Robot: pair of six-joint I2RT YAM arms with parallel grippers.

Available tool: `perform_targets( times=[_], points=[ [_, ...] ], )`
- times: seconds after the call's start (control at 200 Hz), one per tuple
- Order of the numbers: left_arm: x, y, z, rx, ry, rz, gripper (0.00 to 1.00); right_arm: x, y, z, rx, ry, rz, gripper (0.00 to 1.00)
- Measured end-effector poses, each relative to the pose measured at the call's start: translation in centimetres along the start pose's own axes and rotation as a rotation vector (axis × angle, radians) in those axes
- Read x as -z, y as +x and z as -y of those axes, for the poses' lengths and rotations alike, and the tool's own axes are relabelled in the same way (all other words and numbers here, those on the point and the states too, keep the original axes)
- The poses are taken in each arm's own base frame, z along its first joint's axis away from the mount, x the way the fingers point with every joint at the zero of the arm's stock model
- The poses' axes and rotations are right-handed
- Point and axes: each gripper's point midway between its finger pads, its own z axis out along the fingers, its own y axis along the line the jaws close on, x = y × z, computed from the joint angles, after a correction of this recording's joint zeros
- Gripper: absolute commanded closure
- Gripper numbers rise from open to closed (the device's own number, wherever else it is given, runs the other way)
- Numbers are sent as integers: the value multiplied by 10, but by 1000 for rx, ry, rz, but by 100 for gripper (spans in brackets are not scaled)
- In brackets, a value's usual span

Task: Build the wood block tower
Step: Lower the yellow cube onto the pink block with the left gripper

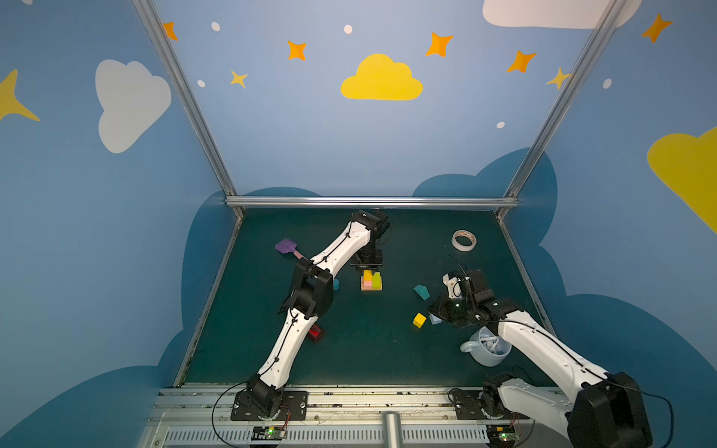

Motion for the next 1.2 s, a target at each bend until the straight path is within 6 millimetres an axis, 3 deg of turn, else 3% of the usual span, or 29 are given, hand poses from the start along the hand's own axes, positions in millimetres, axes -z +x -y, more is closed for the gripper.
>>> perform_targets(
  times=[0.3,0.616,0.861,1.202],
  points=[
    [-4,1,-1,1,-6,-8,83,-1,0,0,-2,-2,-2,94],
    [-4,1,-1,3,-6,-9,66,-1,0,0,-1,-3,-2,94],
    [-4,1,0,3,-6,-10,59,-3,1,2,-3,-2,-3,94],
    [-4,2,1,5,0,-13,60,-3,2,3,-6,1,-5,94]
  ],
)
